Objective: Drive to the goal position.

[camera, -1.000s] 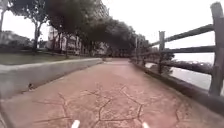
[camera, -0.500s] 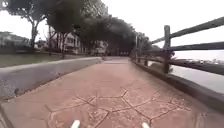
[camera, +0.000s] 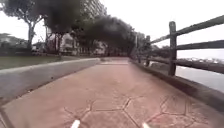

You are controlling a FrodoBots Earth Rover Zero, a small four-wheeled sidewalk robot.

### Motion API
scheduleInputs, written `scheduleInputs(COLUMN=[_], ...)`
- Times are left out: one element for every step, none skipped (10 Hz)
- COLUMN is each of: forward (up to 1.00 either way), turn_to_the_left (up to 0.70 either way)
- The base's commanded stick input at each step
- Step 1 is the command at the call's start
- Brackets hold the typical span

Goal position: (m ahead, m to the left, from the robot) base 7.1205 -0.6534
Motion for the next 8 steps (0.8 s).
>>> scheduleInputs(forward=[0.70,0.70,0.70,0.70,0.70,0.70,0.70,0.70], turn_to_the_left=[0.00,0.00,0.00,0.00,0.00,0.00,0.00,-0.07])
